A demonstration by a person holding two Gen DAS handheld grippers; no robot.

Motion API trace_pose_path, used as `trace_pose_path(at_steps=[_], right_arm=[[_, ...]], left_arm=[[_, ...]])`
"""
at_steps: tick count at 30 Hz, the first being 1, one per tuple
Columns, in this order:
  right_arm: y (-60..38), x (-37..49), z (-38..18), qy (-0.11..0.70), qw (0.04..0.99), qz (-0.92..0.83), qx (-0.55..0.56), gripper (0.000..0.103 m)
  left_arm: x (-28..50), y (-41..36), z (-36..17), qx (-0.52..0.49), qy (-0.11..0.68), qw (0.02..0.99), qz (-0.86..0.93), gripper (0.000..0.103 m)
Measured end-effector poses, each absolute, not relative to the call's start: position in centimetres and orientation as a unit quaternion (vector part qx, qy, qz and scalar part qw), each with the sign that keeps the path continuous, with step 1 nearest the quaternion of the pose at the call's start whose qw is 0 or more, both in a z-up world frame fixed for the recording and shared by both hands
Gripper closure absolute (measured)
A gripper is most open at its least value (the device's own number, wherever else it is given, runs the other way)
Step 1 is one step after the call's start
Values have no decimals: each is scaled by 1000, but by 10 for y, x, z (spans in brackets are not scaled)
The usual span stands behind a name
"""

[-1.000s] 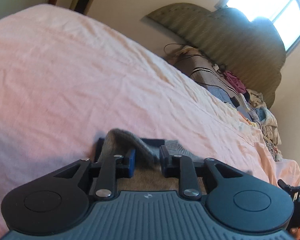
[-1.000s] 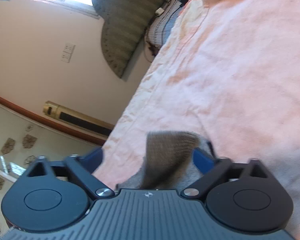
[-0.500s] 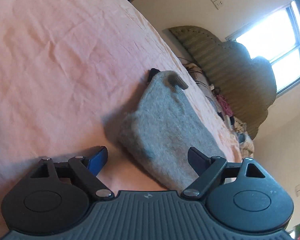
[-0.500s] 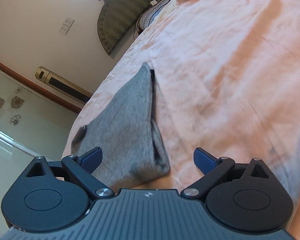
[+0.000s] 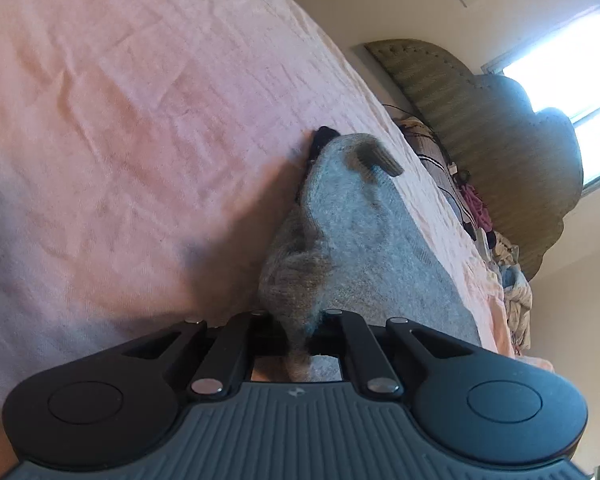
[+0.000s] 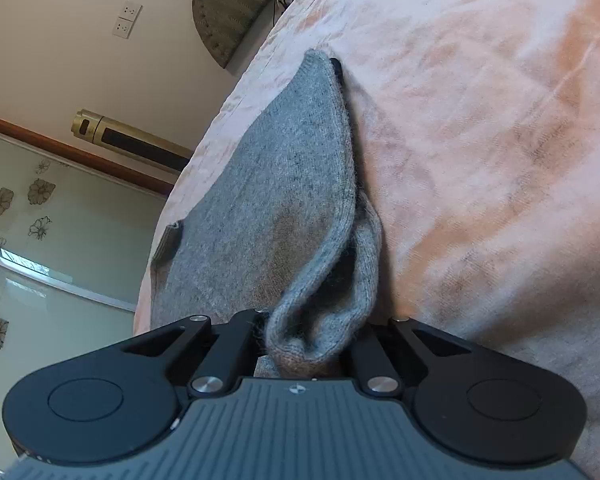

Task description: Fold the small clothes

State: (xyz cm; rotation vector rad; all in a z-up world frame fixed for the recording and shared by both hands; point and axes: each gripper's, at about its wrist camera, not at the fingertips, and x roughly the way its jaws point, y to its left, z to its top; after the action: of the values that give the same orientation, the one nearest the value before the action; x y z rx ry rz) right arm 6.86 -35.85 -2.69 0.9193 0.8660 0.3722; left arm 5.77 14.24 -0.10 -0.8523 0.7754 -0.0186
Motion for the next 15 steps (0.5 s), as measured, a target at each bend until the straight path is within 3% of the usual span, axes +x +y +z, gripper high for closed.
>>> trace_pose_path(at_steps=[6,10,13,15], right_arm=[[-381,26,10,385,811,212,386,91],[-396,-8,0,423,810,209,349,90],[-407,-20,-7,427,810,184,358,73],[-415,-19,5,397,827,169,360,48]], left_arm=[[-6,137,40,-353,356,862,-73,99],[-43,137,12,-293,412,859,-85,98],[-63,146,9,-262,404,873,-76,92],[-61,158,29,-259,372,888,-78,79]])
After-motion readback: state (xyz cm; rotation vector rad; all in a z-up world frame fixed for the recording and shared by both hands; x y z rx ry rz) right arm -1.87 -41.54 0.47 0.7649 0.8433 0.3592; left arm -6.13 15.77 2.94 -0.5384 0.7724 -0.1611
